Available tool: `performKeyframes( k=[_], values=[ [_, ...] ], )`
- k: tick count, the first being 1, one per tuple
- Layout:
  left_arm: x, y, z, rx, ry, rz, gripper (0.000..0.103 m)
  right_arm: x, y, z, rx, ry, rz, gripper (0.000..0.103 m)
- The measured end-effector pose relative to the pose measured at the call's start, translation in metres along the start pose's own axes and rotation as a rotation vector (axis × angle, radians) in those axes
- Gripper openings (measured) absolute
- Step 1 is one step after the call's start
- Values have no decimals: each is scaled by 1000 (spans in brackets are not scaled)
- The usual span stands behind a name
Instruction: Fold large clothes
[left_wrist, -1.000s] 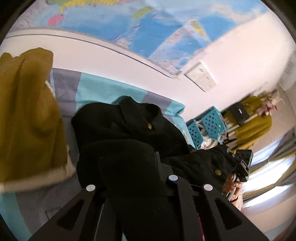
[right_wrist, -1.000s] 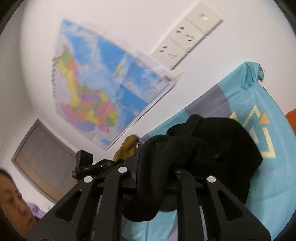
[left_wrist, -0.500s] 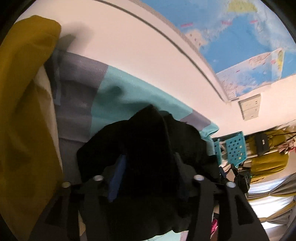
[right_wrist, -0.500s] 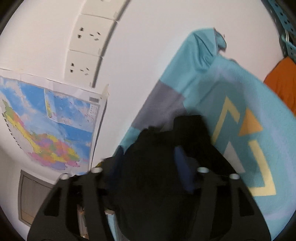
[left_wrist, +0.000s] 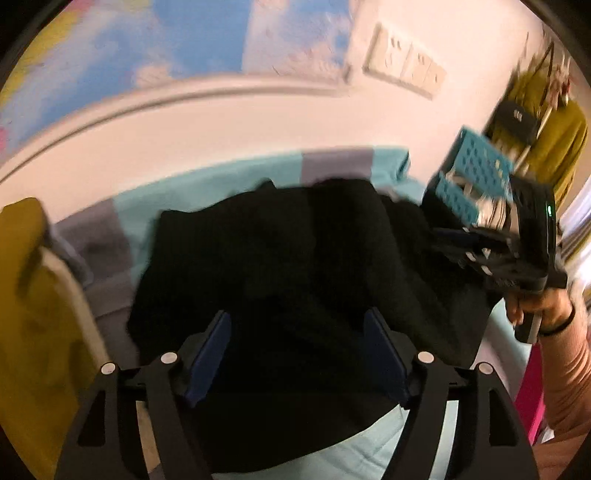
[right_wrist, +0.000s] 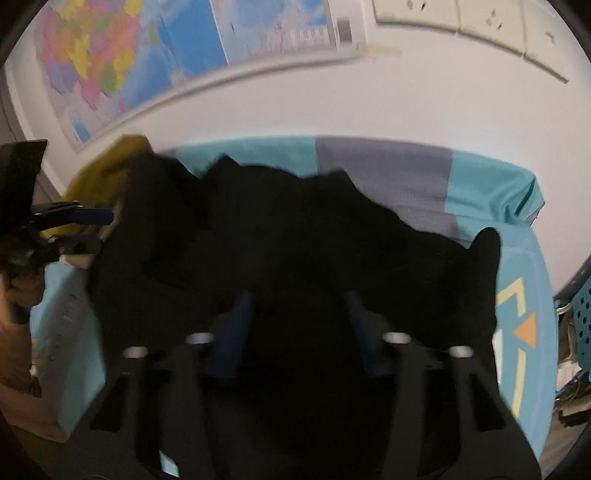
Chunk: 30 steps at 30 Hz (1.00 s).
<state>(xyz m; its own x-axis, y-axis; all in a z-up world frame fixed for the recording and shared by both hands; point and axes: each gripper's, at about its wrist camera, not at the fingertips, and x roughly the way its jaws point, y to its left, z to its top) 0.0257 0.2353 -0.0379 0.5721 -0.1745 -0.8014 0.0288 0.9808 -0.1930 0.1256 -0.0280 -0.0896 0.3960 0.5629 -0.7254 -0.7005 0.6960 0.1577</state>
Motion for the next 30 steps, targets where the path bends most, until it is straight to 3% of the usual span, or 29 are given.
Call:
performKeyframes(
  k=[1,2,3,4,5,7,8,10,11,13,17,22,26,28,30],
  values=[
    [7,0,1,-8,16,-1,70,1,-1,2,-7,-9,-7,23],
    [17,2,5,-21,38,0,62,0,-2,5,-11,-24,-8,13],
    [24,5,8,-40,51,25,54,-6,-5,11,6,-61,-7,11],
    [28,10,9,-58,56,57,38,-15,-7,16,18,-102,-12,10],
    [33,16,13,-76,48,93,34,-23,-8,21,28,-143,-21,10],
    [38,28,15,-127,41,82,35,-31,-12,29,43,-212,-40,10],
    [41,33,15,-145,47,76,36,-27,-15,32,46,-207,-59,10],
    [41,36,11,-160,38,86,39,1,-22,31,61,-117,-76,11],
    [38,35,7,-147,26,120,44,20,-28,27,72,-44,-99,13],
    [29,34,2,-121,1,177,50,32,-36,21,99,-2,-105,17],
    [-5,38,-20,-113,-69,266,66,-9,-41,10,133,-114,-63,47],
    [-40,41,-51,-115,-123,319,75,-85,-49,-29,158,-266,-36,67],
    [-41,35,-79,-77,-93,272,82,-104,-68,-83,227,-229,-52,73],
    [-30,32,-88,-67,-59,252,83,-101,-73,-110,254,-191,-32,80],
    [-19,32,-93,-72,-36,225,85,-92,-76,-131,283,-158,0,82]
  ],
)
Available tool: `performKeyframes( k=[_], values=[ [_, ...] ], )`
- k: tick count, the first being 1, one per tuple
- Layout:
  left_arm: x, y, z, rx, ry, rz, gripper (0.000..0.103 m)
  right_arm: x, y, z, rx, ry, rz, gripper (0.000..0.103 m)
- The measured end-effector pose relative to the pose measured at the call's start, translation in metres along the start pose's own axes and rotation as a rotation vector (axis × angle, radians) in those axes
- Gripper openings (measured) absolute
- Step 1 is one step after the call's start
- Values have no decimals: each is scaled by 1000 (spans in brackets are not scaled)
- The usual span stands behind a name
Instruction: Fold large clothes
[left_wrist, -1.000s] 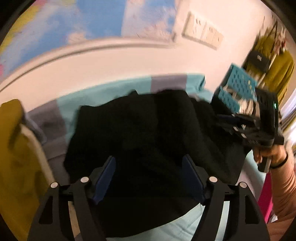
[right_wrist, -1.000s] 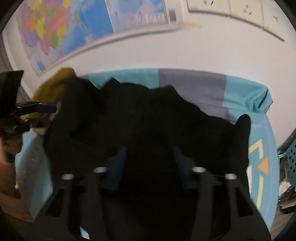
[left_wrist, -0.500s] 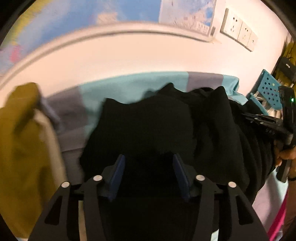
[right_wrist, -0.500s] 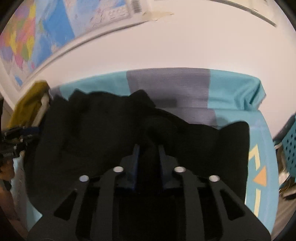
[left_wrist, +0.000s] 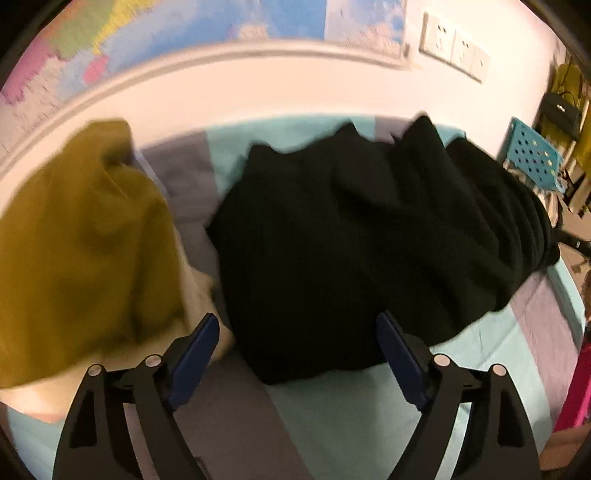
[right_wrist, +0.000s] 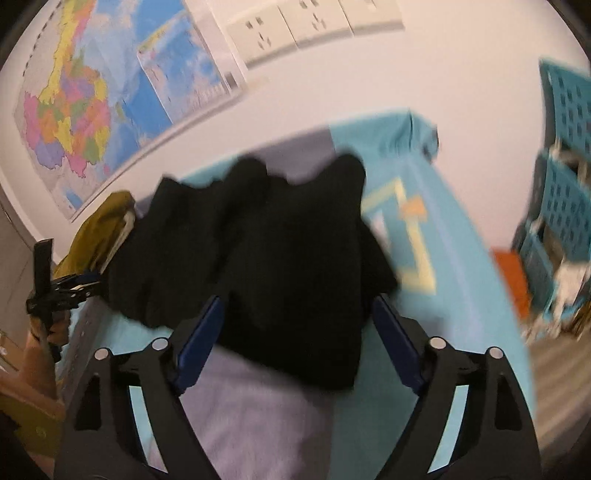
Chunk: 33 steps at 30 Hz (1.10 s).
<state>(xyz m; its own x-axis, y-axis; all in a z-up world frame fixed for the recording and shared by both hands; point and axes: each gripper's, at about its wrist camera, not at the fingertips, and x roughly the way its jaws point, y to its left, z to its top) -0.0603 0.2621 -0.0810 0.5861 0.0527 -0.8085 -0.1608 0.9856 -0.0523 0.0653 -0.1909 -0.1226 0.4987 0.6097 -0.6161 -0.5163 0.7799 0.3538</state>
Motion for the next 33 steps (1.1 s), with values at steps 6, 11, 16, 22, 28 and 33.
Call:
performKeyframes(
  k=[6,11,16,22,28,33],
  values=[
    [21,-4,-2,-54,7,-73,48,-3,-1,-7,-6,-40,39,24],
    [-13,9,-1,-174,-3,-210,23,-58,13,21,-50,-178,-1,11],
    [-44,9,-16,-195,-2,-334,22,-90,-15,31,13,-246,-60,6],
    [-7,-1,-32,-166,103,-281,30,-17,-62,-3,68,38,-332,1],
    [-53,-8,-16,-72,-44,-179,45,-70,-12,28,-11,-165,-184,21],
    [-71,-21,6,-29,-157,-168,60,-28,66,49,-239,-63,-17,48]
  ],
)
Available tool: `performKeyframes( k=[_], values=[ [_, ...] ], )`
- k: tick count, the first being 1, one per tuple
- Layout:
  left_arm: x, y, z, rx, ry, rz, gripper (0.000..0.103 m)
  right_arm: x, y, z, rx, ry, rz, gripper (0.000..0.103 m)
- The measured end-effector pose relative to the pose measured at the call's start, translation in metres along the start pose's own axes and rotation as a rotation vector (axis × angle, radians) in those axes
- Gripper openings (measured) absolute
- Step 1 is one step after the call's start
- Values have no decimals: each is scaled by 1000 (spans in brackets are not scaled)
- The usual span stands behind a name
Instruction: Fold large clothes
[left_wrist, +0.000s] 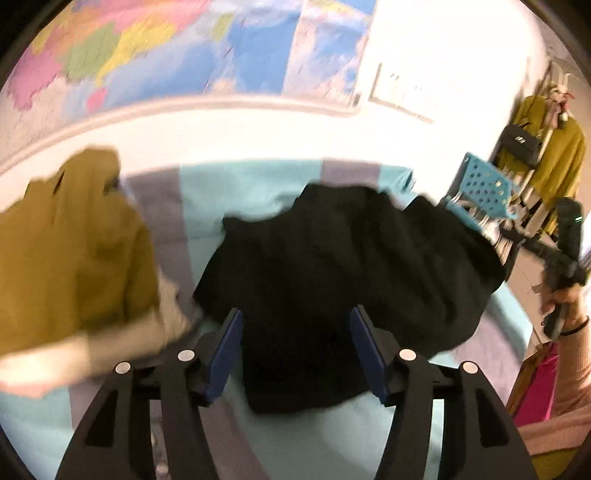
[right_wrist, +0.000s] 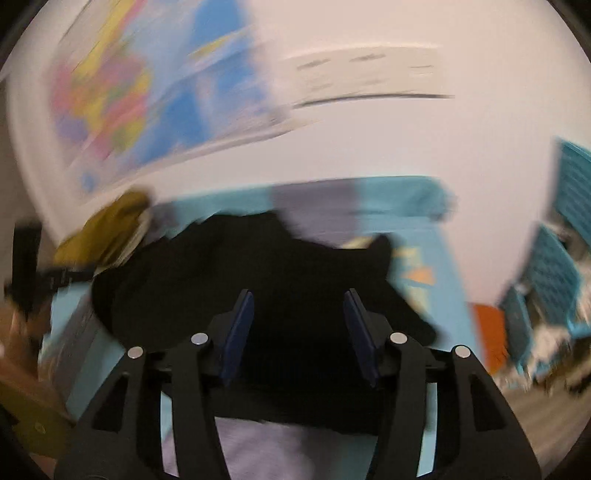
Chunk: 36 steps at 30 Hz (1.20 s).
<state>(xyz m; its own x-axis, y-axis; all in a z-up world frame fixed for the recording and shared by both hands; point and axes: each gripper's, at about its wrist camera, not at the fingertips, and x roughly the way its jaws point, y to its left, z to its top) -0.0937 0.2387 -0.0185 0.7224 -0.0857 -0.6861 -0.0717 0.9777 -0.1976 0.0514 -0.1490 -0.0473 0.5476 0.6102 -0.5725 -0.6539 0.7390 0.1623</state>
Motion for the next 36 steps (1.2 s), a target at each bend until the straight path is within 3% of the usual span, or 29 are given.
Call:
performKeyframes(
  k=[3,4,7,9,12,14,16,17,20,24,27,28,31,36],
  values=[
    [3,-9,6,16,-25,29,61,53,20,7,-32,100,10,45],
    [7,-15,7,38,-21,21,62,63,22,8,-28,117,13,31],
    [26,-33,6,100,23,6,71,90,31,15,-68,147,-6,9],
    [46,-41,5,126,80,17,71,92,35,25,-84,119,-12,4],
    [74,-43,9,103,141,22,69,66,35,52,-48,-53,19,4],
    [90,-40,14,82,165,55,49,61,38,62,-57,-113,13,4],
    [102,-34,17,52,187,71,30,85,38,60,-87,-30,-9,4],
    [106,-30,17,35,191,75,18,107,33,52,-77,64,-37,5],
    [106,-18,18,-18,180,75,9,135,24,30,-85,194,-78,12],
    [99,-12,20,-46,156,85,7,128,23,25,-76,174,-72,16],
    [90,-20,20,-14,123,126,8,114,22,28,-56,143,-69,32],
    [90,-21,22,-5,113,133,12,107,22,28,-46,128,-62,39],
    [82,-30,22,29,90,155,32,90,21,28,-13,90,-32,46],
    [80,-42,19,65,73,175,40,73,23,25,13,63,-7,55]
  ],
)
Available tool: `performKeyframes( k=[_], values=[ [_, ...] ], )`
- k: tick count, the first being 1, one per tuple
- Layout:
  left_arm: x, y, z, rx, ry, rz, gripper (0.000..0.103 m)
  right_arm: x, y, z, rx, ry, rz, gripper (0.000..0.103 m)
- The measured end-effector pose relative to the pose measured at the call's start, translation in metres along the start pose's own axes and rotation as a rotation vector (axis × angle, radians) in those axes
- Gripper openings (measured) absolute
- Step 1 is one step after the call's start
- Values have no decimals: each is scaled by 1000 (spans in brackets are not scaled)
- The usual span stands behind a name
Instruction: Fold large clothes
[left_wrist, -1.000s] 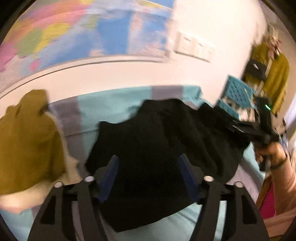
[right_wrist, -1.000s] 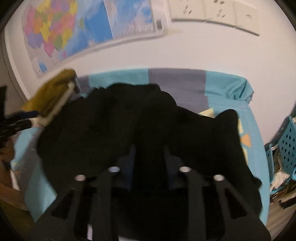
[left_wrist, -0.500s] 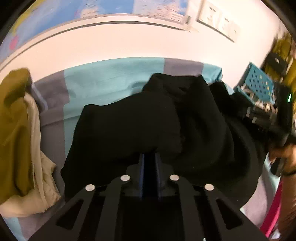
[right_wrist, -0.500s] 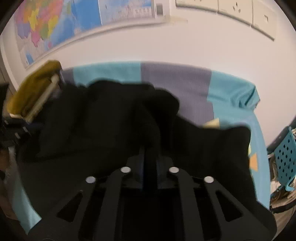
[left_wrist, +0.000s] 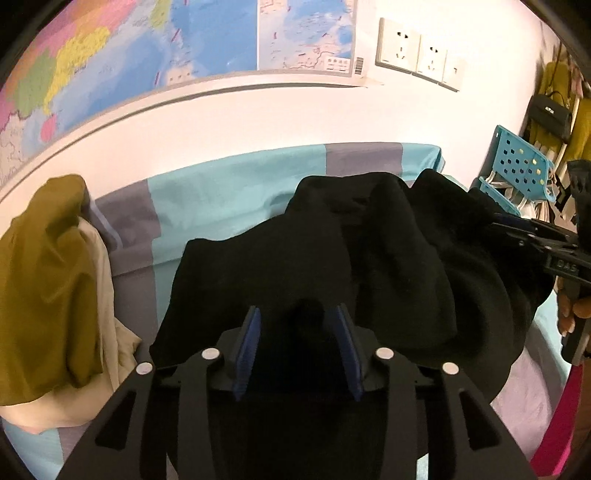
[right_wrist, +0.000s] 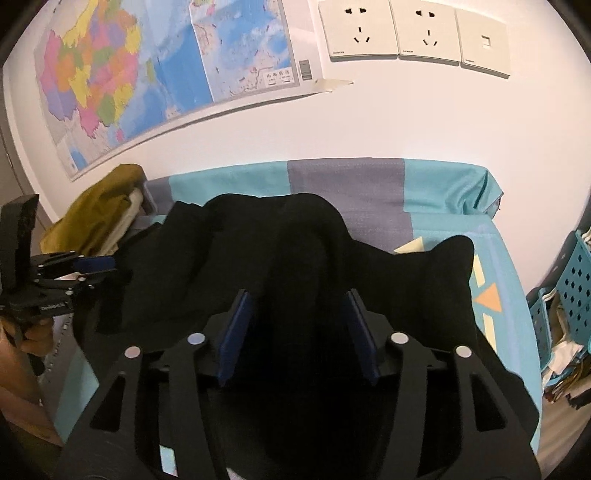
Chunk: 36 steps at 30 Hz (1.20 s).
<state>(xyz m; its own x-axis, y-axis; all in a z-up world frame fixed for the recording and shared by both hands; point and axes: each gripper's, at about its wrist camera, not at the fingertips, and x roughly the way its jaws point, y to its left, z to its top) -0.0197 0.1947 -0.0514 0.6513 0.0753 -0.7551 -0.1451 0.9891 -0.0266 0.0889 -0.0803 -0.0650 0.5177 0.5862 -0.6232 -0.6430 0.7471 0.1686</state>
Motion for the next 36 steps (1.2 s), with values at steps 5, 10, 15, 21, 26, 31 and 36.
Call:
performKeyframes(
  k=[5,10,15,21,26,31,36],
  values=[
    [3,-5,2,16,-6,6,55,-2,7,-1,-12,-5,6,60],
    [23,0,6,-3,27,41,58,17,12,-1,-27,31,6,60],
    [41,8,11,-13,51,28,40,35,14,-1,-23,58,11,60],
    [35,14,25,-54,28,37,11,35,13,7,-46,46,-24,12],
    [16,33,41,-130,-47,39,10,11,10,30,-11,-121,-10,4],
    [41,35,35,-112,38,67,18,61,-3,24,24,58,5,13],
    [50,29,24,-77,46,112,34,54,-4,9,18,47,13,46]
  ],
)
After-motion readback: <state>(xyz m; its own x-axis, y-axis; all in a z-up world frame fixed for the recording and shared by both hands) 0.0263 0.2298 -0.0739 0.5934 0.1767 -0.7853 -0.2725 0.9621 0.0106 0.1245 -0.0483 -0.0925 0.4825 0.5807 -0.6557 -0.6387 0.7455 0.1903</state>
